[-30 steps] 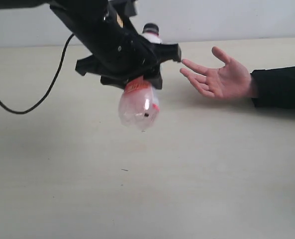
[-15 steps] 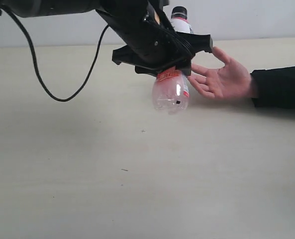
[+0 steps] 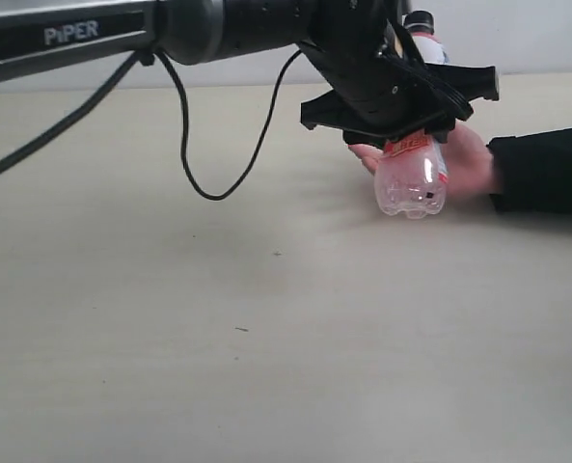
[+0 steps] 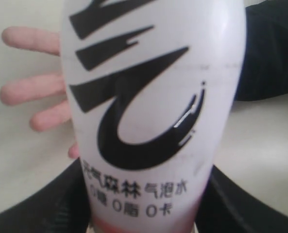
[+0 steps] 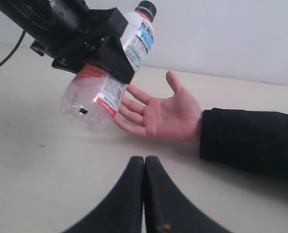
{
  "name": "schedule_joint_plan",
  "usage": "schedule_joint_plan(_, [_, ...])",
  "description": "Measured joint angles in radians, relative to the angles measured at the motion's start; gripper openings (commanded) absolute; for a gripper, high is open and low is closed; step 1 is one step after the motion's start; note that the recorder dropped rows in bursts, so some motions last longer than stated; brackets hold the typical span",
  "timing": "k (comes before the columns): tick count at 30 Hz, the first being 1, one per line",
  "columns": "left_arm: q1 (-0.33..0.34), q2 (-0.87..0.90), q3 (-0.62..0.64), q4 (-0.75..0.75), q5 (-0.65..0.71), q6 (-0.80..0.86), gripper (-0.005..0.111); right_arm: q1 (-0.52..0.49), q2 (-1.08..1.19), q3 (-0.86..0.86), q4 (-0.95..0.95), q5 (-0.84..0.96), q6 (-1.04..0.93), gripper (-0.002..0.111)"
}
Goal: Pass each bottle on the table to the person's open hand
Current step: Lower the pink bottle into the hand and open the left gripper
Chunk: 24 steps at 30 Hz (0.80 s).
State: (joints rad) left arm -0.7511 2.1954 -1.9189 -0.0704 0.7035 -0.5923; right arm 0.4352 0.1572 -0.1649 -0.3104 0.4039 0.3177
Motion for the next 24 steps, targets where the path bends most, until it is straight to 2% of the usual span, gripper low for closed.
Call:
schedule_joint_plan(10, [-0.016, 0.186, -0.178, 0.0, -0.025, -0.066, 0.0, 0.0, 0.0, 0.0, 0.0, 0.002, 0.0, 0.0])
schedule_joint_plan(24, [-0.037, 0.234, -0.194, -0.004, -0.076, -0.219, 0.0, 0.0, 0.0, 0.0, 0.0, 0.002, 0.0, 0.0])
